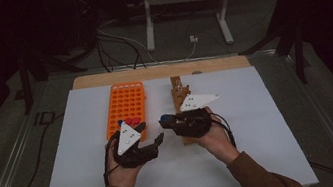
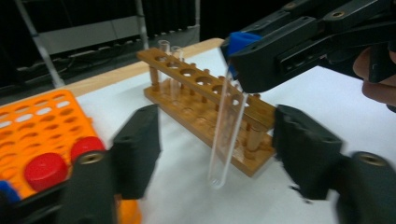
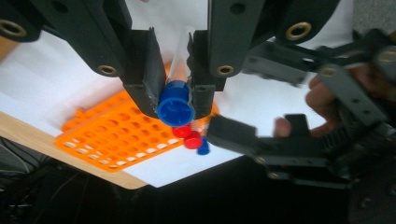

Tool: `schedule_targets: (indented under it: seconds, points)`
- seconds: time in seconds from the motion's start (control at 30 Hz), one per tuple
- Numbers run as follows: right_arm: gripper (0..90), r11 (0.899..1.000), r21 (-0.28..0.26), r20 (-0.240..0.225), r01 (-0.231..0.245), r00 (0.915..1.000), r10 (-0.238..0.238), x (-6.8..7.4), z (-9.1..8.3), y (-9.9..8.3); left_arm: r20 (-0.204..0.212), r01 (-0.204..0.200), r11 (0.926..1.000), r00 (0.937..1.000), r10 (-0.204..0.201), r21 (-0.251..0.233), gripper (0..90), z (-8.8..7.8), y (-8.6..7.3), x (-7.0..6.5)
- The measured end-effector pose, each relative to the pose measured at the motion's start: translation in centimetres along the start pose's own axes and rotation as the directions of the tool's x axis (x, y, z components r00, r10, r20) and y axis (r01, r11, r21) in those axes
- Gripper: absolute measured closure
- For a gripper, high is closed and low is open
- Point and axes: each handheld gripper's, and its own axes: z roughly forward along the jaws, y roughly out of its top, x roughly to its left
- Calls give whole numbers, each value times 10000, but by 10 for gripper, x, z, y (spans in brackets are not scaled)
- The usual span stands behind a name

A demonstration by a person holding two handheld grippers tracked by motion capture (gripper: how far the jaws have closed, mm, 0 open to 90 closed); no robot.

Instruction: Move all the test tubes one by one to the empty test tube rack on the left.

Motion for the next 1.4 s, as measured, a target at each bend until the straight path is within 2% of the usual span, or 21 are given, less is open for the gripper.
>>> schedule_targets:
  seconds: [0.33, 0.43, 0.47, 0.57, 0.67, 0.73, 0.93, 1.13, 1.4]
  points:
    - [765, 9993, 153, -522, 348, 9981, -339, 13, 8, 0, 69, -834, 9954, 9965, 832, 481, 753, 6, -3, -7]
    - [759, 9994, 167, -551, 317, 9980, -308, 13, 8, 0, 77, -835, 9954, 9965, 832, 462, 770, 5, -3, -7]
    - [741, 9995, 132, -585, 277, 9979, -268, 13, 7, 0, 66, -813, 9956, 9967, 811, 465, 771, 5, -3, -6]
    - [601, 9996, -278, -785, 6, 9969, -28, 9, 1, 0, -3, -744, 9963, 9972, 745, 437, 773, 3, -3, -3]
    - [446, 9979, -594, -833, -267, 9963, 217, 5, -8, 1, -77, -434, 9989, 9990, 435, 195, 774, -2, -2, 5]
    - [356, 9974, -680, -560, -237, 9982, 199, 3, -14, 1, -198, -285, 9996, 9994, 286, 59, 773, -8, -1, 11]
    - [183, 9978, -659, 527, -37, 9986, 72, 1, -28, -7, -691, 24, 9993, 9976, -51, -386, 774, -24, 2, 27]
    - [132, 9963, -804, 1111, -311, 9930, 400, -9, -45, -23, -1226, 195, 9974, 9921, -279, -691, 774, -36, 2, 42]
    - [18, 9888, -1194, 1774, -893, 9780, 1097, -28, -71, -47, -1856, 326, 9962, 9815, -472, -806, 774, -43, -2, 55]
